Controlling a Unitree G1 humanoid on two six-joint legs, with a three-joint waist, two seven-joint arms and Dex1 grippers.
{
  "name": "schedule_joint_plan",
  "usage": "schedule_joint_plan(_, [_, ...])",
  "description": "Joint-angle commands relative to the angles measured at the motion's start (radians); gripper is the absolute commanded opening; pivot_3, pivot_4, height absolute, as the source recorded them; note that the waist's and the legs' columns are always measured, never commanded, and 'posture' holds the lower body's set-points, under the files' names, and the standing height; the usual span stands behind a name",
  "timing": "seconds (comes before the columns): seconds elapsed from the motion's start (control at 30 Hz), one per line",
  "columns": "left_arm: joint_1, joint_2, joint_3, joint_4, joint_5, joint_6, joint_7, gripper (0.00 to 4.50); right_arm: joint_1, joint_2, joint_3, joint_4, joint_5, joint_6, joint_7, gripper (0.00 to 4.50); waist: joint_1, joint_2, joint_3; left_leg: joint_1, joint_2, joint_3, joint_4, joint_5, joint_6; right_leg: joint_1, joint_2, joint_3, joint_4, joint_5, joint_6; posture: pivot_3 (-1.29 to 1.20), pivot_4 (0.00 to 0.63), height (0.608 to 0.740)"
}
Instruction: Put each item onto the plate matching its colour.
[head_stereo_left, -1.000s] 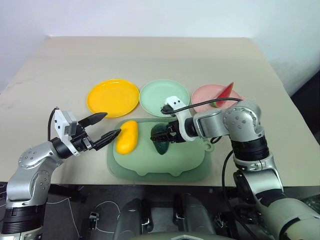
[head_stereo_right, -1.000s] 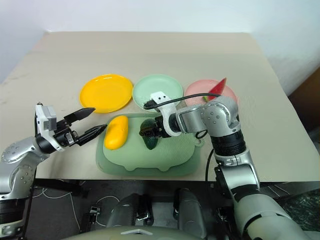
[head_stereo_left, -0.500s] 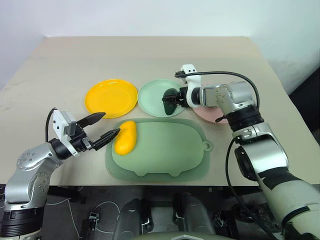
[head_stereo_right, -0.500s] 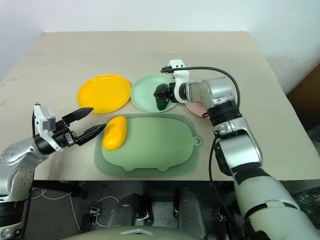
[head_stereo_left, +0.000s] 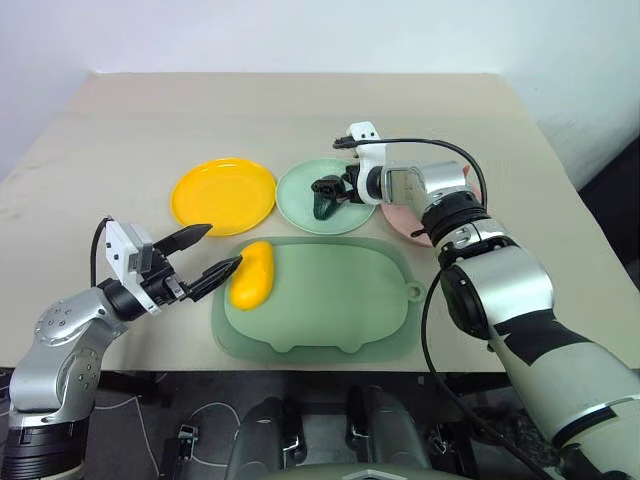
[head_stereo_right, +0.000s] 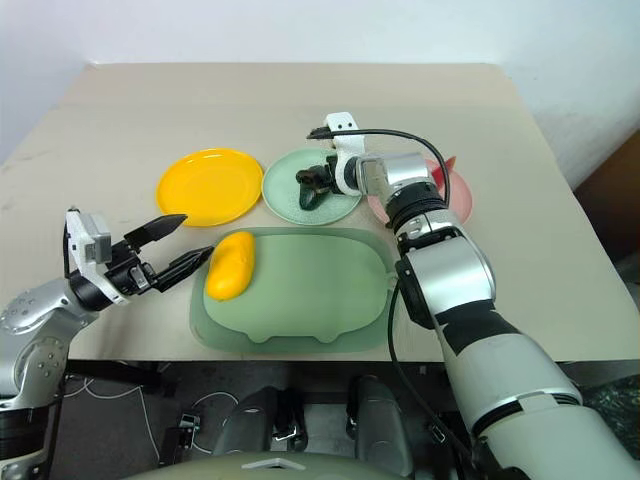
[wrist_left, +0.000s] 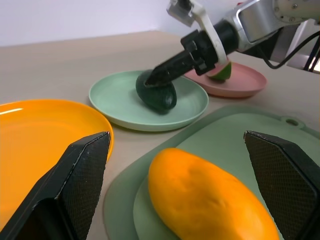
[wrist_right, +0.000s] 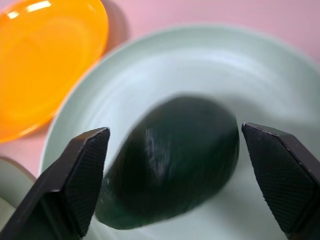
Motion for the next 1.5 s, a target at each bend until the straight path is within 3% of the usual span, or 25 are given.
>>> schedule_joint_plan(0.03, [0.017, 0.001, 0.038, -0.015, -0.008, -0.030, -0.013, 4.50, -0.028, -0.042, -0.026, -0.142, -0.008, 0.023, 0.056, 4.48, -0.001, 0.000, 0.000, 0.000, 0.000, 0.000, 0.000, 0.000, 0.000, 0.000, 0.000, 0.000, 0.000, 0.000, 0.000, 0.00, 0.150, 0.696])
schedule_joint_plan(0.17, [0.026, 0.003, 0.048, -0.003, -0.012, -0.040, -0.028, 4.50, 0.067, -0.083, -0.037, -0.429, 0.034, 0.132, 0.112, 4.48, 0.000, 0.000, 0.000, 0.000, 0.000, -0.001, 0.000, 0.000, 0.000, 0.000, -0.001, 0.000, 0.000, 0.000, 0.000, 0.00, 0.150, 0.696])
schedule_joint_plan(0.4, [0.046, -0.007, 0.043, -0.033, -0.019, -0.030, -0.026, 4.50, 0.468, -0.180, -0.120, -1.142, 0.217, 0.250, 0.189, 4.48, 0.009, 0.000, 0.000, 0.000, 0.000, -0.002, 0.000, 0.000, 0.000, 0.001, -0.001, 0.000, -0.001, 0.000, 0.000, 0.00, 0.150, 0.696])
schedule_joint_plan(0.57, [0.056, -0.005, 0.049, -0.065, -0.034, -0.008, -0.007, 4.50, 0.715, -0.210, -0.189, -1.438, 0.311, 0.217, 0.186, 4.48, 0.007, 0.000, 0.000, 0.000, 0.000, -0.003, 0.000, 0.000, -0.001, 0.001, -0.001, -0.001, -0.001, 0.000, 0.000, 0.00, 0.150, 0.696])
schedule_joint_plan(0.77, [0.065, -0.011, 0.045, -0.109, -0.045, 0.014, 0.028, 4.50, 0.944, -0.299, -0.243, -1.558, 0.435, 0.253, 0.257, 4.48, 0.011, 0.000, 0.000, 0.002, 0.000, -0.004, 0.000, 0.000, -0.001, 0.003, -0.001, -0.001, -0.003, 0.000, 0.000, 0.00, 0.150, 0.696])
schedule_joint_plan(1.03, [0.072, -0.025, 0.001, -0.183, -0.058, 0.096, 0.102, 4.50, 1.063, -0.394, -0.226, -1.645, 0.466, 0.207, 0.300, 4.48, 0.014, -0.001, 0.000, 0.002, 0.000, -0.005, 0.000, 0.000, 0.000, 0.005, -0.001, -0.001, -0.004, 0.000, -0.001, 0.00, 0.150, 0.696])
schedule_joint_plan(1.5, [0.050, -0.038, -0.068, -0.209, -0.013, 0.167, 0.206, 4.50, 1.059, -0.421, -0.164, -1.600, 0.432, 0.109, 0.319, 4.48, 0.040, -0.001, 0.000, 0.003, 0.000, -0.006, 0.001, 0.000, 0.000, 0.007, -0.001, -0.002, -0.006, -0.002, -0.003, 0.00, 0.150, 0.696])
